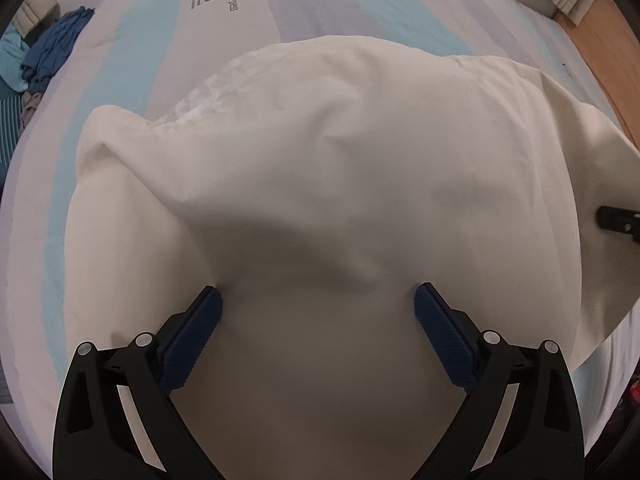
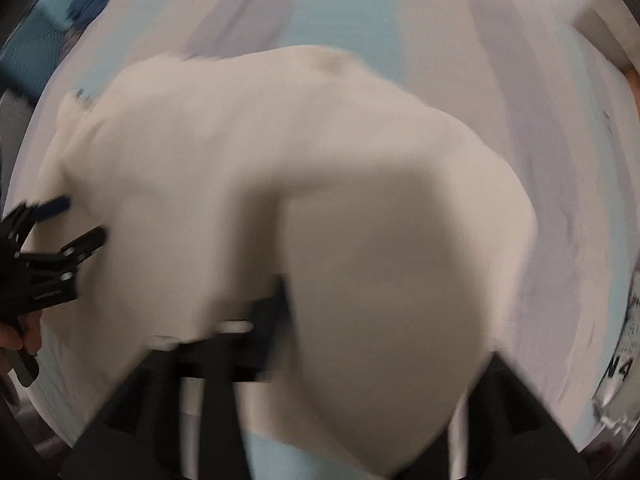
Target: Fold large clothes
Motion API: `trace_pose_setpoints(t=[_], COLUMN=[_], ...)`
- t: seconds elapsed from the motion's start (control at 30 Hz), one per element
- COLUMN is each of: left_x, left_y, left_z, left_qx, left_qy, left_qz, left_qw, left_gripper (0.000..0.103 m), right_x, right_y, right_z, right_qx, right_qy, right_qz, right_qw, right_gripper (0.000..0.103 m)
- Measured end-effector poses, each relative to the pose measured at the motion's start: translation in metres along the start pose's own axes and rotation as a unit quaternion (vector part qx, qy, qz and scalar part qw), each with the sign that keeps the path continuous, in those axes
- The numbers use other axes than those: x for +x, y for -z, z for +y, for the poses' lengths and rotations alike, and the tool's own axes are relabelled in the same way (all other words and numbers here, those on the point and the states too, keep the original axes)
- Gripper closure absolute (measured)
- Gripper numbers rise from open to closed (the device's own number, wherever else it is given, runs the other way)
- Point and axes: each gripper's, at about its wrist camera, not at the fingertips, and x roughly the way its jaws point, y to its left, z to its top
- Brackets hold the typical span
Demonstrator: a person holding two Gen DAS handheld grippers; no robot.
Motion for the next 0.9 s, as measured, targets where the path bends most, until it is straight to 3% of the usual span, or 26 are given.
trace_pose_setpoints(t=[0.07, 0.2, 0.4, 0.57, 0.63, 0.7, 0.8, 0.9], left_x=[0.000, 0.002, 0.001, 0.005, 0.006, 0.007, 0.008, 0.007], left_y=[0.000, -0.001, -0.003, -0.007, -0.009, -0.008, -0.010, -0.010], left_z=[-0.002, -0.006, -0.011, -0.013, -0.014, -0.013, -0.016, -0.016], left_qx=[-0.002, -0.004, 0.002, 0.003, 0.000, -0.002, -0.002, -0.003], left_qy=[-0.002, -0.003, -0.004, -0.005, -0.005, -0.005, -0.006, -0.006], left_qz=[0.000, 0.001, 0.003, 0.003, 0.004, 0.004, 0.004, 0.006], left_qw=[1.0000, 1.0000, 1.0000, 1.0000, 1.0000, 1.0000, 1.0000, 1.0000], left_gripper=[0.009, 0.009, 0.009, 0.009, 0.009, 0.009, 0.009, 0.009], right_x=[0.008, 0.037, 0.083, 0.106, 0.105, 0.102, 0.095, 0.080], right_y=[0.000, 0.009, 0.015, 0.021, 0.017, 0.019, 0.021, 0.017], right_z=[-0.025, -0.077, -0.097, -0.100, -0.094, -0.089, -0.084, -0.076], right_qx=[0.014, 0.063, 0.112, 0.134, 0.127, 0.127, 0.121, 0.099], right_qy=[-0.016, -0.095, -0.183, -0.211, -0.206, -0.212, -0.211, -0.189], right_qz=[0.013, 0.073, 0.134, 0.146, 0.138, 0.135, 0.131, 0.114], right_qw=[1.000, 0.991, 0.968, 0.957, 0.960, 0.960, 0.961, 0.970], right_gripper=[0.037, 0.027, 0.024, 0.015, 0.022, 0.042, 0.060, 0.070])
